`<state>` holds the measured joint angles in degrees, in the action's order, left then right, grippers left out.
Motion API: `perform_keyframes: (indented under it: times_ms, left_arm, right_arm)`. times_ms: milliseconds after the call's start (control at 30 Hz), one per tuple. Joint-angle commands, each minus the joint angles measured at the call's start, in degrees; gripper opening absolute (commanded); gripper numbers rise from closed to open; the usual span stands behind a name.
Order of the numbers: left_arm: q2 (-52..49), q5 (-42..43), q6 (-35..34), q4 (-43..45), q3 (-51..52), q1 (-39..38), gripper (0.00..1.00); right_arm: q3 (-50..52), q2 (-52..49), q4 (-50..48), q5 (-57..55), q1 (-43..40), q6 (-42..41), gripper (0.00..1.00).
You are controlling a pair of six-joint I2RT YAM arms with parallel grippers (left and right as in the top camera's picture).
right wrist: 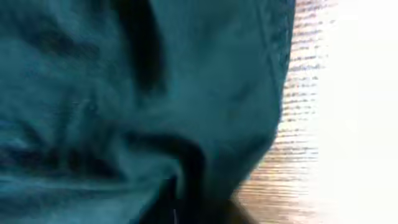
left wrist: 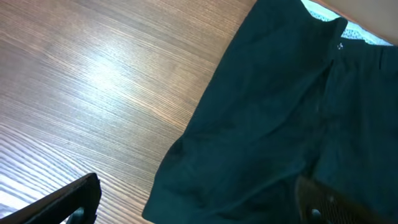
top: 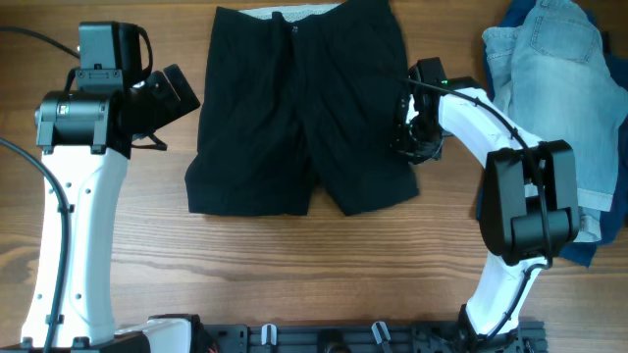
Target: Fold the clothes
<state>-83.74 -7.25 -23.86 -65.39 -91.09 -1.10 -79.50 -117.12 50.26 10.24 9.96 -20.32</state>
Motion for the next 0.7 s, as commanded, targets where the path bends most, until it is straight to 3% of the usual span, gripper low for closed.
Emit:
perform_keyframes:
  times_ms: [0, 200, 367, 400, 467, 667]
  left_arm:
    - [-0.42, -0.09, 1.11, -0.09, -0.63, 0.26, 1.00]
    - [-0.42, 0.33, 1.11, -0.02, -0.63, 0.26, 1.00]
    - [-1.18, 2.32, 1.14, 0.87, -0.63, 0.26, 1.00]
    - [-1.49, 2.82, 1.11, 1.05, -0.63, 0.26, 1.00]
    - [-2.86, 3.32, 1.14, 1.36, -0.63, 0.26, 1.00]
    - [-5.31, 2.75, 5.05, 4.48, -0.66, 0.28, 1.00]
  right_arm:
    - [0.42, 0.00, -1.29, -2.95, -1.90, -2.21, 0.04]
    - [0.42, 0.00, -12.15, -2.73, -10.60, -1.07, 0.04]
    - [0.39, 0.00, -28.24, -1.29, -17.31, 1.62, 0.04]
    - [0.33, 0.00, -29.88, 0.17, -17.62, 3.13, 0.15]
    - [-1.77, 0.02, -29.07, 2.47, -17.64, 3.67, 0.99]
    - [-12.81, 8.94, -11.41, 10.10, -14.51, 4.52, 1.00]
